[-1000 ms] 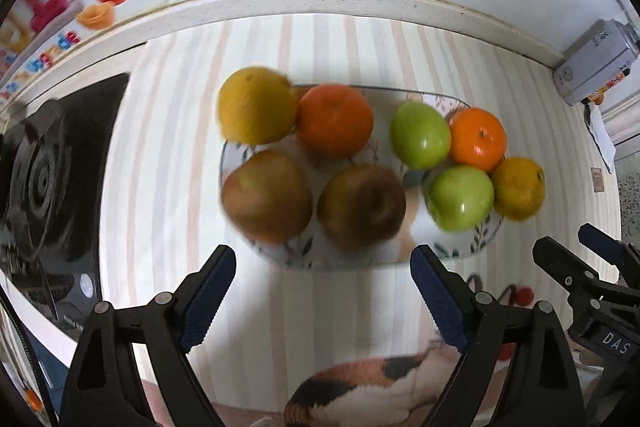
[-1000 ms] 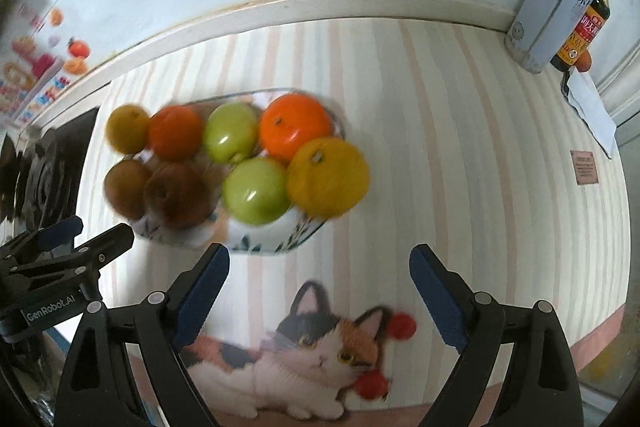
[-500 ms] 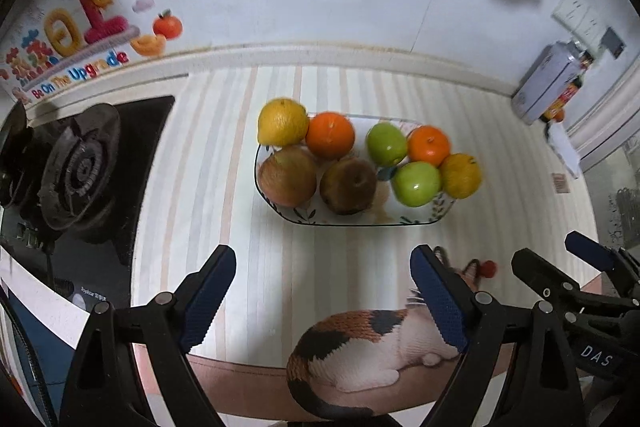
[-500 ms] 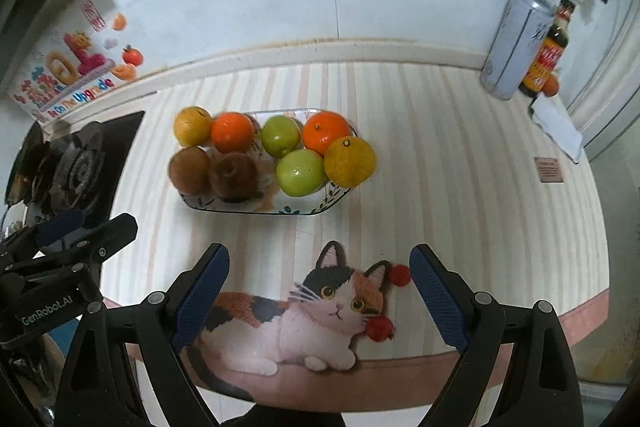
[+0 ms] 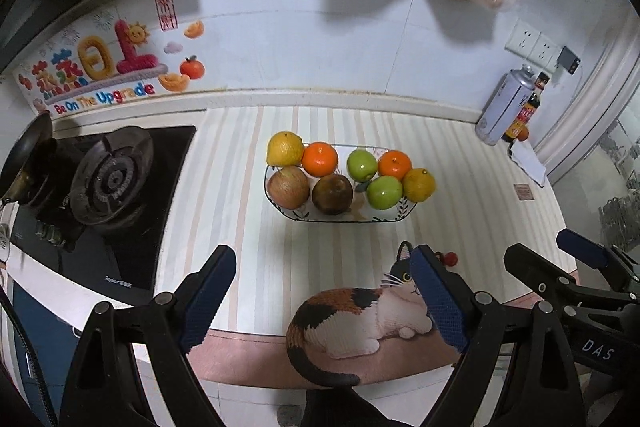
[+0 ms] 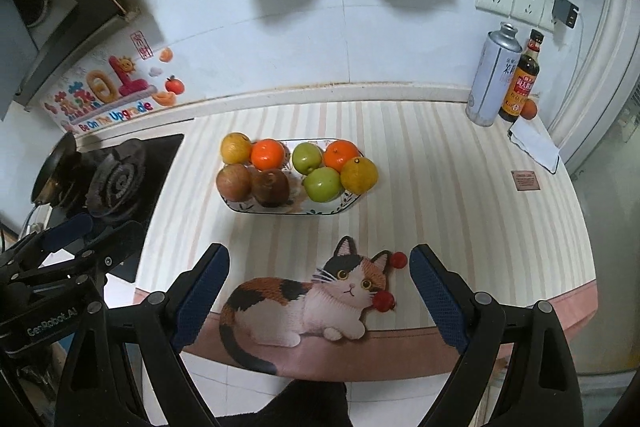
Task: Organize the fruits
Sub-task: 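Withdraw both tools from the plate toward the red cherry tomatoes, then grasp a red cherry tomato with the right tool while the left tool grasps another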
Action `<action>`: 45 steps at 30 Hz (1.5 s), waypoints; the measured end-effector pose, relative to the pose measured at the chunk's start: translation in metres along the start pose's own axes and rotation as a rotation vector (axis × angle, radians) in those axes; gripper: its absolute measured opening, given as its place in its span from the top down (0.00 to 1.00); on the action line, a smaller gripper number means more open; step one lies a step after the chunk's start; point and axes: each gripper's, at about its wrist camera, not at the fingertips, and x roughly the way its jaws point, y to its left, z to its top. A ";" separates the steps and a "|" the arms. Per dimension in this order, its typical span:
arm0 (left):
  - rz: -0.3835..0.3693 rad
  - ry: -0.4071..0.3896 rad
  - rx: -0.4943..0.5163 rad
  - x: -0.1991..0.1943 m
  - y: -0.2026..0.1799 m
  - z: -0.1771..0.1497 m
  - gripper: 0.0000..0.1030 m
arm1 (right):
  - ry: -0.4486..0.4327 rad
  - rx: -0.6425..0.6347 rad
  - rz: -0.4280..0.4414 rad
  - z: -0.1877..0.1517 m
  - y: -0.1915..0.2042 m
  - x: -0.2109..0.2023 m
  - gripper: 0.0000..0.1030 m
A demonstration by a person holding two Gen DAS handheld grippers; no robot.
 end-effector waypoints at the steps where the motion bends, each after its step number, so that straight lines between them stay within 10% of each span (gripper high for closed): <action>1: -0.001 -0.005 0.002 -0.004 0.000 -0.001 0.13 | -0.007 0.003 0.006 -0.001 0.001 -0.006 0.09; 11: -0.017 -0.037 0.012 -0.031 -0.004 -0.010 0.13 | -0.045 0.024 0.051 -0.004 0.005 -0.033 0.09; 22: 0.072 0.025 0.092 0.027 -0.030 -0.005 0.00 | 0.066 0.212 0.040 -0.025 -0.075 0.043 0.10; 36: 0.174 0.233 0.282 0.163 -0.089 -0.013 0.00 | 0.312 0.392 0.056 -0.106 -0.134 0.219 0.60; 45: 0.122 0.339 0.372 0.213 -0.128 -0.021 0.00 | 0.251 0.400 0.063 -0.113 -0.141 0.222 0.69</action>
